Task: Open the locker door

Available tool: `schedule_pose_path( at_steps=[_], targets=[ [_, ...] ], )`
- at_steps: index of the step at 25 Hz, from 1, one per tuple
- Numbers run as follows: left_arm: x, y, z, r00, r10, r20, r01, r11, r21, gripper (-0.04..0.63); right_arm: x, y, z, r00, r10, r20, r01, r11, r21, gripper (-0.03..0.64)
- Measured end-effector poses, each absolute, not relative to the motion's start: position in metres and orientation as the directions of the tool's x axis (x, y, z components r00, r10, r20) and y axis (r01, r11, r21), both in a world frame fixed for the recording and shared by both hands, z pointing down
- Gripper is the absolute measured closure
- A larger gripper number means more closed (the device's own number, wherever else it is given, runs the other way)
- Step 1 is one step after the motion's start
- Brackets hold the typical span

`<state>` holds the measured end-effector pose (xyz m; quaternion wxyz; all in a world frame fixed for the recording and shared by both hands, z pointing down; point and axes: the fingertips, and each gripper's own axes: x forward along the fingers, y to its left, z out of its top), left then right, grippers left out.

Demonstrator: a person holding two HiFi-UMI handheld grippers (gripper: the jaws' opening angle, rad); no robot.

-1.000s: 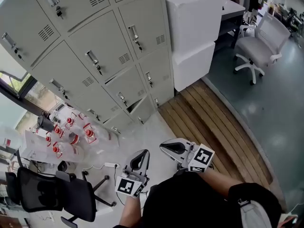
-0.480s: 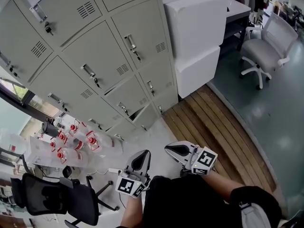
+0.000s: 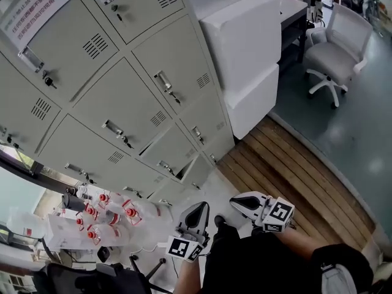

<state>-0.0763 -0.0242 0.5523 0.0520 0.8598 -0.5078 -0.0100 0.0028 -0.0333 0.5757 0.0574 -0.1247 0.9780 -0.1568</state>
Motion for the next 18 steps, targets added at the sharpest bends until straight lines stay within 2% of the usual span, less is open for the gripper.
schedule_pose_path(
  at_steps=[6,14,18],
  targets=[
    [-0.118,-0.077,0.538,0.524,-0.851,-0.024,-0.844,-0.523,0.113,0.58,-0.038,-0.085,0.557,-0.952,-0.303,-0.051,-0.28,0.924,-0.259,0.607],
    [-0.207,-0.121,0.513,0.531,-0.843,-0.084,-0.827,-0.538,0.163,0.58,-0.12,-0.142,0.507,-0.928,-0.344,-0.147,-0.316,0.931,-0.182,0.607],
    [-0.256,-0.139,0.501,0.514,-0.852,-0.101,-0.84,-0.523,0.144,0.58,-0.162,-0.168,0.497,-0.932,-0.336,-0.135,-0.316,0.937,-0.151,0.607]
  ],
)
